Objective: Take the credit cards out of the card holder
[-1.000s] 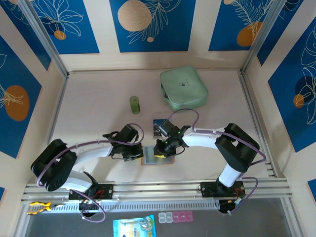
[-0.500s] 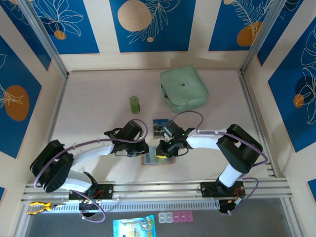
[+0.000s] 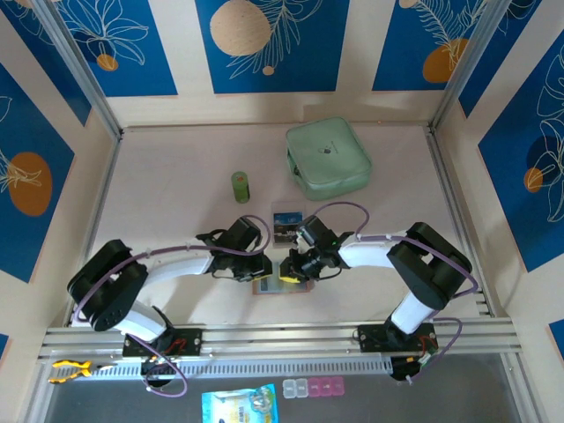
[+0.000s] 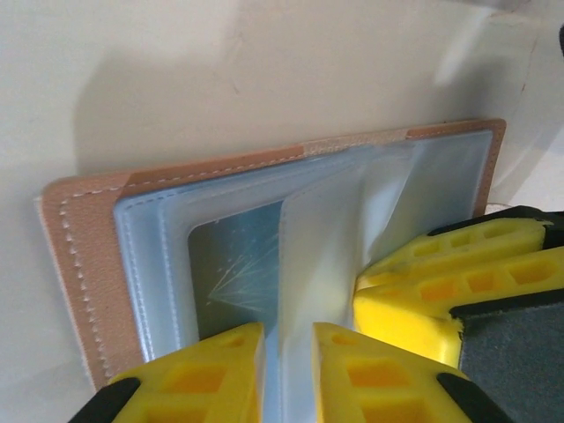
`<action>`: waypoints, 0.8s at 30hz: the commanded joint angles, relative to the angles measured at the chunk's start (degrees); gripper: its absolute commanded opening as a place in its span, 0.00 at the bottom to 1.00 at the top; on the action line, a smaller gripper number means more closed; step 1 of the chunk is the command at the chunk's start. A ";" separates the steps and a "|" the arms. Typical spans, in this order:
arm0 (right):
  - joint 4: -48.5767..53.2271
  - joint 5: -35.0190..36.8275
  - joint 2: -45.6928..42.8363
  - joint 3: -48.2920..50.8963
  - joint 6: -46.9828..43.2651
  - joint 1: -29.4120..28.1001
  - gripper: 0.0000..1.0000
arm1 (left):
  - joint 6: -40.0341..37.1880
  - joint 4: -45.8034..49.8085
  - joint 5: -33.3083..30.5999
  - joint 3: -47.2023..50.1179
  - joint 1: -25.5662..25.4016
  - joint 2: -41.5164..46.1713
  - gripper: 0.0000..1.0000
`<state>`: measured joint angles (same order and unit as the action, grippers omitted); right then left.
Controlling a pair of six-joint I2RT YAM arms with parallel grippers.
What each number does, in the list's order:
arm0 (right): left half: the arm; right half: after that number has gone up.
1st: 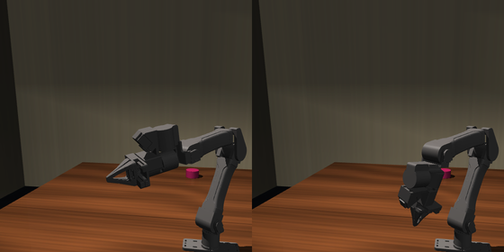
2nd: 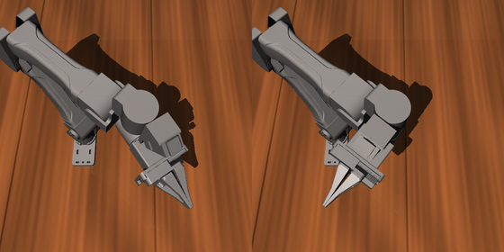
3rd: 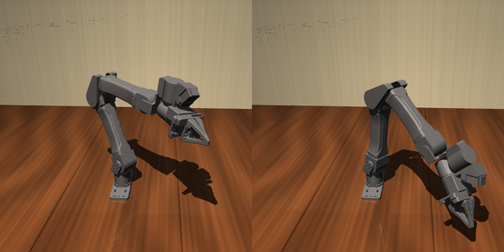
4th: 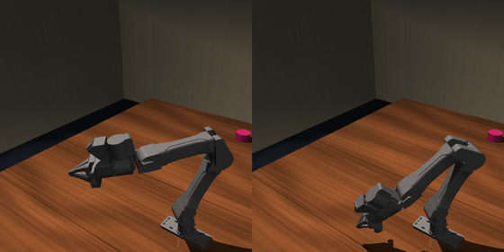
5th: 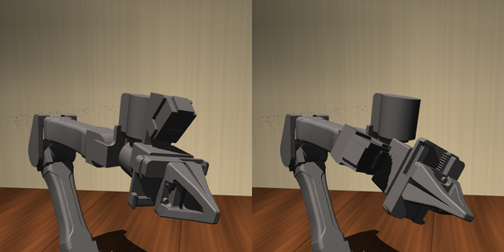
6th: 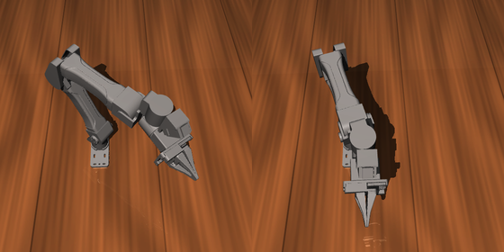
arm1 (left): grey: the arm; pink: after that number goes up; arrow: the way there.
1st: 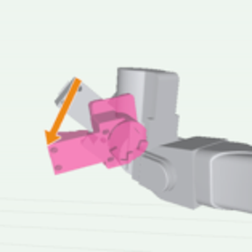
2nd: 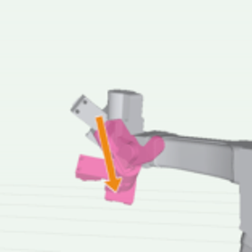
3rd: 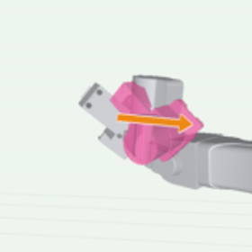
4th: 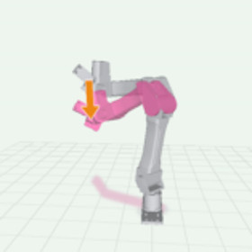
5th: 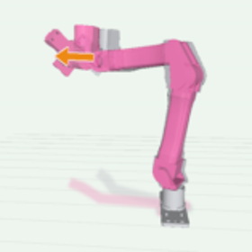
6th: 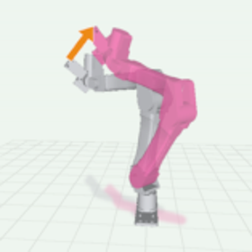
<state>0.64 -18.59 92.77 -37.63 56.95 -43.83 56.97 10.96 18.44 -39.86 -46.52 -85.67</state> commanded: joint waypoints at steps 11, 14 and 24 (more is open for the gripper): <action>5.58 2.74 -8.16 1.05 0.61 0.48 0.22 | 1.75 -2.28 1.90 -1.36 -1.63 0.01 0.18; 7.80 3.63 -10.69 1.06 0.02 1.17 0.22 | 2.23 -2.43 1.62 -1.62 -2.32 -0.09 0.17; 13.64 4.88 -19.05 2.41 -1.98 4.31 0.22 | 1.81 -1.01 2.04 -7.30 -4.33 -4.49 0.16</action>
<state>10.59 -14.09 76.05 -36.34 56.27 -40.32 58.65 8.99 19.49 -44.62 -50.06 -88.97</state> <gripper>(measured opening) 0.224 0.157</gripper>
